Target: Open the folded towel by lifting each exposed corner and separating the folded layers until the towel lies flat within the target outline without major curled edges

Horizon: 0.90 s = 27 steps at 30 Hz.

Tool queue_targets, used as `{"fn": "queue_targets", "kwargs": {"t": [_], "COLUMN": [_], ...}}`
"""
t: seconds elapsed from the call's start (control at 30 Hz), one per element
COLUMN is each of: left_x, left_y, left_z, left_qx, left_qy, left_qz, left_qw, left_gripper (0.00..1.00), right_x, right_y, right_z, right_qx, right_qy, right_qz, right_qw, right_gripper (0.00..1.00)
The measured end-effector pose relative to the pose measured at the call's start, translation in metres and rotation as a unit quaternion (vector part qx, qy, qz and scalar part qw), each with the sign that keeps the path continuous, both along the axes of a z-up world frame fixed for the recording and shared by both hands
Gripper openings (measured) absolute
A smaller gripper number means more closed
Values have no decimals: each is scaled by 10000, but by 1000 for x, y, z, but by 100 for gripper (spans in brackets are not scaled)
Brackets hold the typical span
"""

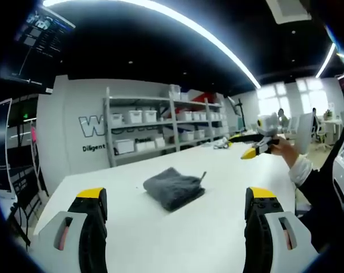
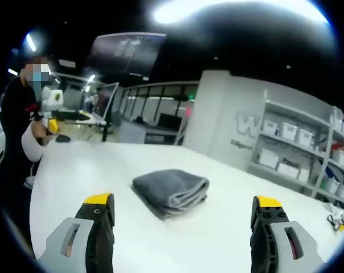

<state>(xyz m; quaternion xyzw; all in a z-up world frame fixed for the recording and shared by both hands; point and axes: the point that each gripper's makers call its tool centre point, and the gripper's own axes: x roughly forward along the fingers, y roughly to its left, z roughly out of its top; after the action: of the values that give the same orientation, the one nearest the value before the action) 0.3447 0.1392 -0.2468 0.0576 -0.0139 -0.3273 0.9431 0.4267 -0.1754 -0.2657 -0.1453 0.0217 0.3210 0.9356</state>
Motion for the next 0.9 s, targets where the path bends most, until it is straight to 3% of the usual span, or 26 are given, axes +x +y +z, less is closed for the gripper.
{"fn": "queue_targets", "kwargs": {"t": [0.57,0.9], "left_x": [-1,-2], "left_y": [-4,-5], "left_z": [-2,-1], "left_qx": [55,119], "left_qy": [21,-20], "left_qz": [-32,-18], "left_qw": [10000,9999], "left_gripper": [100,100], "right_x": [19,29], "right_y": [14,27], "right_z": [-7,-18], "right_qx": [-207,-369], "right_qy": [38,143], "right_qz": [210,407], "right_qw": [9996,9984], "right_gripper": [99,93]}}
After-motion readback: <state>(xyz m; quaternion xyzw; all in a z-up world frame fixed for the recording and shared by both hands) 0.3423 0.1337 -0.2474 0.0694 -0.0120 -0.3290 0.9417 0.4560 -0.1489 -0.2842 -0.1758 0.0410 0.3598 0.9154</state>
